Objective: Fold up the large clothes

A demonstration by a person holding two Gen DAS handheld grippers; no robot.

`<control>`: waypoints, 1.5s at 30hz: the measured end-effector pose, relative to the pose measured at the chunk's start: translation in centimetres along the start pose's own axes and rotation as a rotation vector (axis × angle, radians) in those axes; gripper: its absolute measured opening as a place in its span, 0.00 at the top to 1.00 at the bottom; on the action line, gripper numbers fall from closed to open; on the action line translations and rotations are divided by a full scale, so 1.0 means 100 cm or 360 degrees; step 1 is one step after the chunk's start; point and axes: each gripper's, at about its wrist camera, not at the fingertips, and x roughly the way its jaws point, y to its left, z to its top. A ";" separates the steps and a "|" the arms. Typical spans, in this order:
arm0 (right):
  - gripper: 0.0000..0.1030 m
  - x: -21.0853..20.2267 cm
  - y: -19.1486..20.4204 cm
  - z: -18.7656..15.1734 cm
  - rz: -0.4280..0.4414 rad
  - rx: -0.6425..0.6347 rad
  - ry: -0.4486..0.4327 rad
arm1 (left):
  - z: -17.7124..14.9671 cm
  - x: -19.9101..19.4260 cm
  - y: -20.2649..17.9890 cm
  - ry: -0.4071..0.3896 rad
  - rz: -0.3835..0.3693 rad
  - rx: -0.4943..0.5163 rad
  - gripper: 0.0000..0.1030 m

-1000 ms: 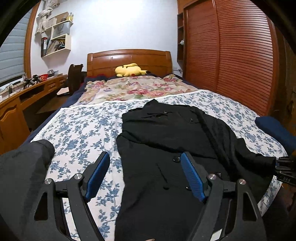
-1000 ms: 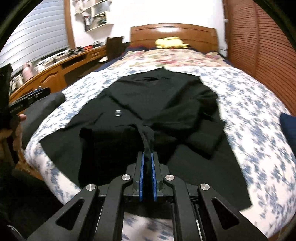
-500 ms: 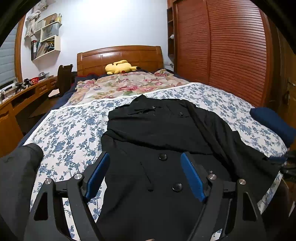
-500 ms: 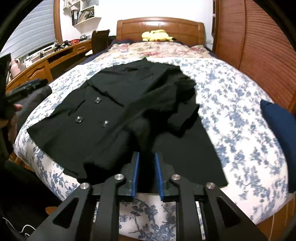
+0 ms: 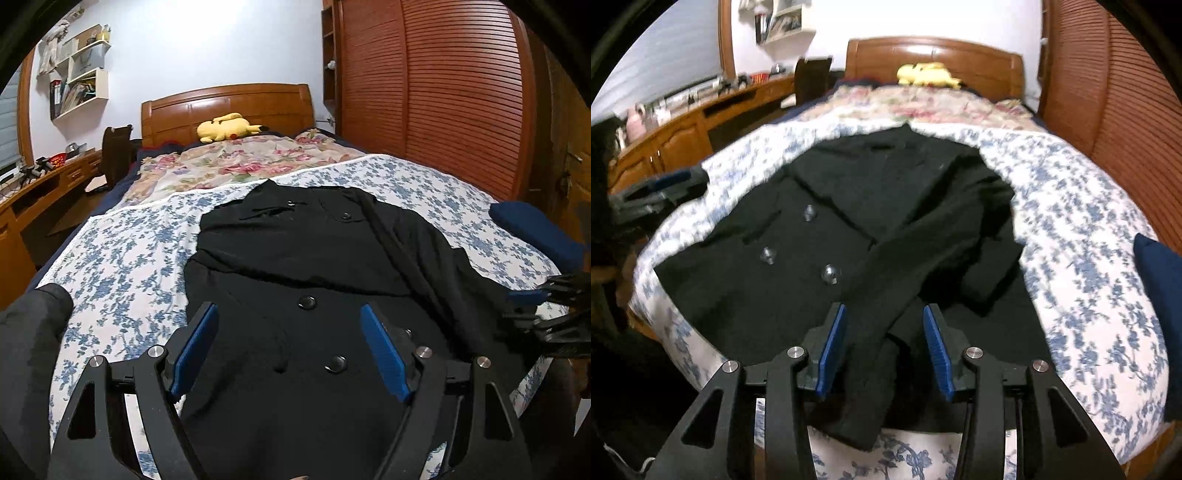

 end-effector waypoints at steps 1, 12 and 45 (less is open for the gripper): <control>0.57 0.004 -0.002 -0.002 0.0003 -0.0001 0.0023 | 0.000 0.001 -0.002 0.0004 -0.0009 0.0005 0.23; 0.92 -0.012 -0.045 -0.032 -0.0134 0.0114 0.0093 | -0.009 0.013 -0.063 0.0092 -0.0202 0.0129 0.23; 0.61 0.011 -0.108 -0.017 -0.0104 0.0181 -0.0293 | -0.014 0.068 -0.156 0.0323 -0.0403 0.0153 0.66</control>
